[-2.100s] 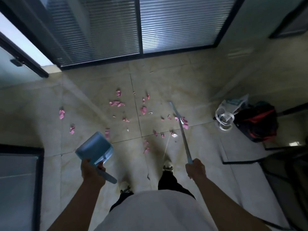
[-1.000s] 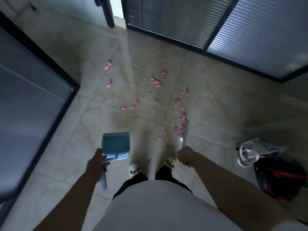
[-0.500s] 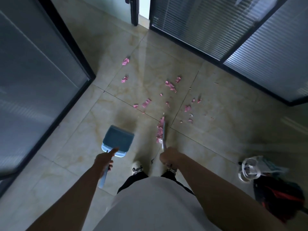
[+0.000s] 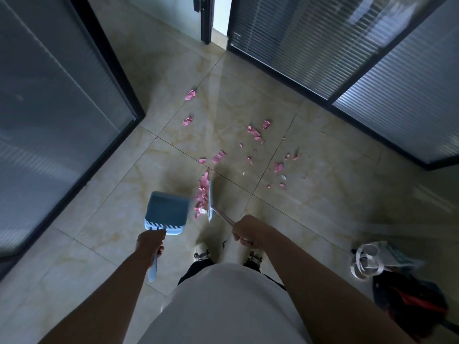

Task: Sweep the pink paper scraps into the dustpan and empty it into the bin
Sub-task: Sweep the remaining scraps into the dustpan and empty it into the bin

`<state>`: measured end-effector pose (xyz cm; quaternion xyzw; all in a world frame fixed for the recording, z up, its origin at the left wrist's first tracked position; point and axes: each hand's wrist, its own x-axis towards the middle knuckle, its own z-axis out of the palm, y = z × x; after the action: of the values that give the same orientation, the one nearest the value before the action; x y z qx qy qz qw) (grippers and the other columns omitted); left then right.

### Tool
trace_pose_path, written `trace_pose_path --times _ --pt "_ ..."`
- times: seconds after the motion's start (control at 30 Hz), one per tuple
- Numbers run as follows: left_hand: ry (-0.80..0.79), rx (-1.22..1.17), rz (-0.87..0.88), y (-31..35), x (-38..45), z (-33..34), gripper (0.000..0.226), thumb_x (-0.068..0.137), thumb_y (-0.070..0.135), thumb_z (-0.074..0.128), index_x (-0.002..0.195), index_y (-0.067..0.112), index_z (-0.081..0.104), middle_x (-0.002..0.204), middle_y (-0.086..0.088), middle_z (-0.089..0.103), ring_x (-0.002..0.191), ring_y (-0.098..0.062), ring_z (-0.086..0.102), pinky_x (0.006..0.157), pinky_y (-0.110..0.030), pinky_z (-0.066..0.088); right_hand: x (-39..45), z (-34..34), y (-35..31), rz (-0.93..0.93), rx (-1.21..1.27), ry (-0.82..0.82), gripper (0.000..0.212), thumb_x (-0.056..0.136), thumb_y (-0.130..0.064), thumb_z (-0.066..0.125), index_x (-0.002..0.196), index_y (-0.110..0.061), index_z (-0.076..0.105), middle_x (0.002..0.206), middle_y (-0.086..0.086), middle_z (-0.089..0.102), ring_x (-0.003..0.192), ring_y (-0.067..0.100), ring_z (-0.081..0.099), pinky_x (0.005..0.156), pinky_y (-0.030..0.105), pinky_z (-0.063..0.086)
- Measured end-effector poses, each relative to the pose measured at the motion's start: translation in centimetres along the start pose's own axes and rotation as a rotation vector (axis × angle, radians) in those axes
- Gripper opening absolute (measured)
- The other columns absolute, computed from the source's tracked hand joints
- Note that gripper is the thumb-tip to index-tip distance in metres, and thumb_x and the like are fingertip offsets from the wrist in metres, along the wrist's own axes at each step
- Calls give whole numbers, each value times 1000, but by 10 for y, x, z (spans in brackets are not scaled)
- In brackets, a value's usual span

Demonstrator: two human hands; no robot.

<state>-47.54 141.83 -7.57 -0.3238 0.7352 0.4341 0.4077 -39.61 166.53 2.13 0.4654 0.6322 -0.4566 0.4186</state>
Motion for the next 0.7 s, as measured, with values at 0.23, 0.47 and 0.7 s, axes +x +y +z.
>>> trace_pose_path --times 0.23,0.47,0.7 --pt "121 -94 -55 -3 -7 1 9 82 8 56 80 -1 53 57 -14 45 45 -21 37 41 -23 33 -5 -32 24 -49 -41 160 7 80 1 52 87 -1 52 63 8 46 47 15 39 42 17 29" --pt "254 -279 -89 8 -9 19 13 77 10 52 83 1 47 66 -16 46 48 -21 39 48 -26 32 20 -104 61 -30 -76 370 10 85 -8 56 89 -1 49 61 6 43 48 16 42 43 19 30" --pt "333 -353 -103 25 -29 57 9 79 11 50 79 6 43 66 -13 41 36 -17 42 31 -16 34 73 -198 98 24 -4 452 18 82 -12 57 93 2 57 68 12 55 51 21 50 47 22 37"
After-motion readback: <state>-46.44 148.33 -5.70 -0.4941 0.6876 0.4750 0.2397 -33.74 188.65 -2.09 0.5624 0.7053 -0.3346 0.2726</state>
